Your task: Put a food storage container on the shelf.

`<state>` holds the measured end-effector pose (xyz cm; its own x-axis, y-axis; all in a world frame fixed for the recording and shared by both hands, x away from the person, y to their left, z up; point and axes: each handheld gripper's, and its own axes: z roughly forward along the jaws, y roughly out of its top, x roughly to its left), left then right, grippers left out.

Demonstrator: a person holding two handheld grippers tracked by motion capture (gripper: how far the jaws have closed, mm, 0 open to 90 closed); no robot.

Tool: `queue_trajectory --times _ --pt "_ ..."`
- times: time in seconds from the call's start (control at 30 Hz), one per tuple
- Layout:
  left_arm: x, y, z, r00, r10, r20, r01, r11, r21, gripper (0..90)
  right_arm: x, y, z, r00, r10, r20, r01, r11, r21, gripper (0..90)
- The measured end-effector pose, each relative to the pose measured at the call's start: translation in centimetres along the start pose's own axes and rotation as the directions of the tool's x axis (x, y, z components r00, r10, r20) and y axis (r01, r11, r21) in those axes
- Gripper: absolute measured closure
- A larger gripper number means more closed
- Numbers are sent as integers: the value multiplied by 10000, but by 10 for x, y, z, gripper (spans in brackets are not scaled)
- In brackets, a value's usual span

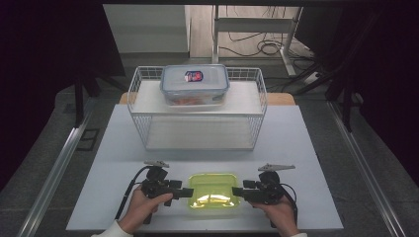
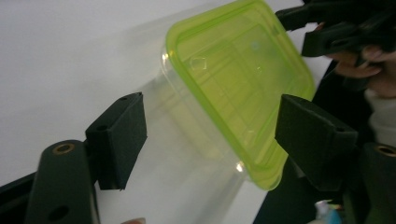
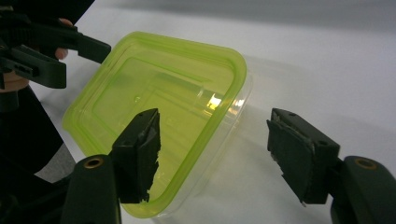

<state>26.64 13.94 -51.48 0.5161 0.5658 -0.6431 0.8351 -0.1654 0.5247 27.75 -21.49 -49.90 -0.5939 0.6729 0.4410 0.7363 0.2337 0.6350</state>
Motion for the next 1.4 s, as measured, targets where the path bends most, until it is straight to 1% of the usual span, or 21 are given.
queue_trajectory --times 0.03,0.1,0.17,0.27,0.33,0.4,0.43,0.47,0.5,0.53,0.6,0.63,0.67,0.73,0.87,0.93,0.97,1.1,1.2,1.3,1.4 --pt "2 0 3 9999 -118 118 117 9999 108 265 -1 0 0 10000 65 -53 -65 10000 -14 373" --pt "2 0 5 10000 -85 -35 86 9998 181 273 -2 0 1 9998 121 -139 -121 9999 -27 387" --pt "2 0 7 9999 -112 -45 113 9998 178 296 -3 -1 2 9997 192 -131 -192 9998 -10 409" --pt "3 0 9 9998 -200 -14 200 9996 210 346 -4 -1 6 9992 299 -278 -299 9995 -22 433" --pt "3 0 11 9994 -327 103 325 9993 187 394 -4 -1 8 9988 316 -374 -316 9995 24 460" --pt "4 1 13 9976 -509 463 496 9984 279 444 -4 -1 10 9975 424 -561 -418 9991 118 503" --pt "5 1 15 9967 -556 597 539 9981 312 455 -3 -1 11 9966 435 -696 -424 9989 179 532" --pt "4 0 16 9973 -562 480 544 9978 368 459 -3 -1 12 9962 438 -753 -423 9989 213 530" --pt "3 0 17 9980 -529 338 518 9981 334 482 -3 -2 12 9955 510 -796 -492 9985 244 534" --pt "3 0 17 9981 -530 306 520 9981 345 503 -3 -2 12 9950 562 -829 -541 9982 273 545" --pt "3 0 15 9986 -471 248 464 9985 298 537 -4 -3 10 9928 714 -958 -695 9973 237 582" --pt "2 -1 14 9988 -460 161 456 9986 256 566 -5 -3 9 9919 793 -989 -775 9968 217 617" --pt "2 -1 14 9991 -415 103 414 9990 167 594 -5 -3 8 9927 796 -908 -779 9967 211 657" --pt "1 -2 14 9994 -340 13 340 9994 95 629 -5 -4 7 9931 817 -839 -807 9966 154 678" --pt "0 -4 11 9995 -291 157 289 9996 78 651 -4 -6 4 9911 975 -903 -979 9952 -1 712" --pt "0 -6 11 9984 -465 335 465 9989 22 656 -3 -7 2 9897 1053 -974 -1064 9943 -68 724" --pt "0 -6 10 9982 -486 348 485 9988 33 656 -3 -8 1 9893 1060 -1005 -1078 9941 -127 731" --pt "-4 -8 7 9996 -215 208 216 9998 -43 685 -2 -9 -4 9823 1214 -1426 -1291 9906 -463 764" --pt "-5 -8 6 9997 -100 222 103 9998 -168 703 -1 -9 -7 9834 1099 -1447 -1197 9910 -607 778" --pt "-6 -8 5 9998 38 219 -33 9998 -218 716 -1 -10 -9 9825 1098 -1502 -1207 9905 -657 788" --pt "-6 -8 2 9996 189 220 -180 9991 -397 747 1 -10 -10 9867 861 -1381 -958 9932 -655 801"
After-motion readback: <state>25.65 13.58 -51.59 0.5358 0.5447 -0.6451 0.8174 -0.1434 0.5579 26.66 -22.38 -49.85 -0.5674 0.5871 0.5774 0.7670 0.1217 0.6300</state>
